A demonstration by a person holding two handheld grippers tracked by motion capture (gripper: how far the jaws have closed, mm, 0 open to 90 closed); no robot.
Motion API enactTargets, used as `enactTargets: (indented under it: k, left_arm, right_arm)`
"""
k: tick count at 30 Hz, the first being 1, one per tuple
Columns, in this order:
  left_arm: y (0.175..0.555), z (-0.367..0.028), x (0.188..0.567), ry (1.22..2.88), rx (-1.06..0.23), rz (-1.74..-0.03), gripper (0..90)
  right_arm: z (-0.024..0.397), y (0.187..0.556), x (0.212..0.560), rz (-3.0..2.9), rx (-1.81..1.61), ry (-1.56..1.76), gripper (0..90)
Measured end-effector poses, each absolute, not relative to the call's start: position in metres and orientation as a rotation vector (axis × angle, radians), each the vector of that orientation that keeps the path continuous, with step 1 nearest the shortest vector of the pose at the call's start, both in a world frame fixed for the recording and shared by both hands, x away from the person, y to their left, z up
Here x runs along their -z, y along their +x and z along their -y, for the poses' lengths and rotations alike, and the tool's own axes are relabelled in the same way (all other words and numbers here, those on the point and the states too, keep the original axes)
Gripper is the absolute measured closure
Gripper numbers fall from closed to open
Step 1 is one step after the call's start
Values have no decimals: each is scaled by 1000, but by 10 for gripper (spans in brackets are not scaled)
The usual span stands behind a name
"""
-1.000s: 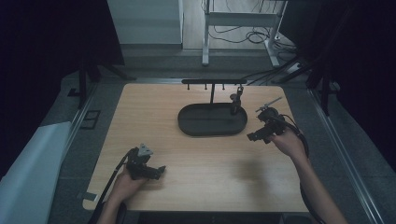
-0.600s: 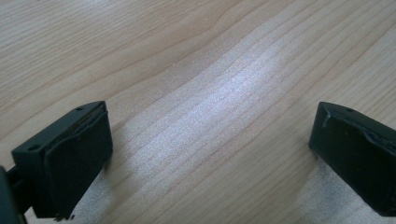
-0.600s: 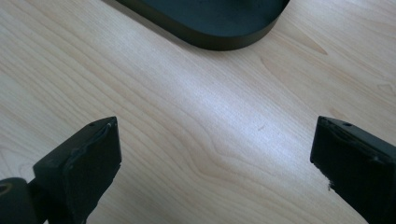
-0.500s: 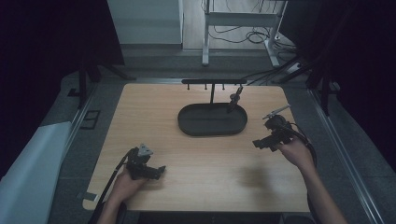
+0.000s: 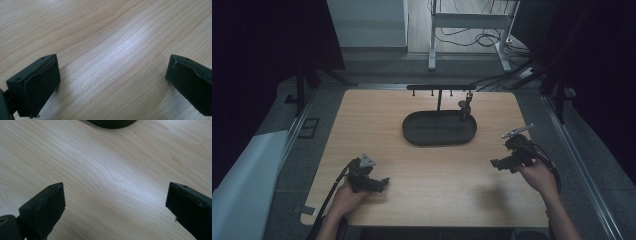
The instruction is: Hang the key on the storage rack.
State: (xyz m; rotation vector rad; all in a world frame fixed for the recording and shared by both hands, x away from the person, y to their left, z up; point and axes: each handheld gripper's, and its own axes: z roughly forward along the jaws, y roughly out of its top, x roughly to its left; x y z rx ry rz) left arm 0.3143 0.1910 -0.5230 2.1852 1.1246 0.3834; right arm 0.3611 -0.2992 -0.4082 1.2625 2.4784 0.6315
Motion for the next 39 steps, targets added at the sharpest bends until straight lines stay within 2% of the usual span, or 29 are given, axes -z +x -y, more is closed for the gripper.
enactTargets:
  k: [19, 39]
  left_arm:
    - [314, -191, 523, 2187, -383, -1123, 0]
    - [314, -191, 523, 2184, -385, -1123, 0]
  right_arm:
    - [309, 336, 430, -2452, -695, 1294, 30]
    - [293, 316, 487, -2428, -839, 1286, 39]
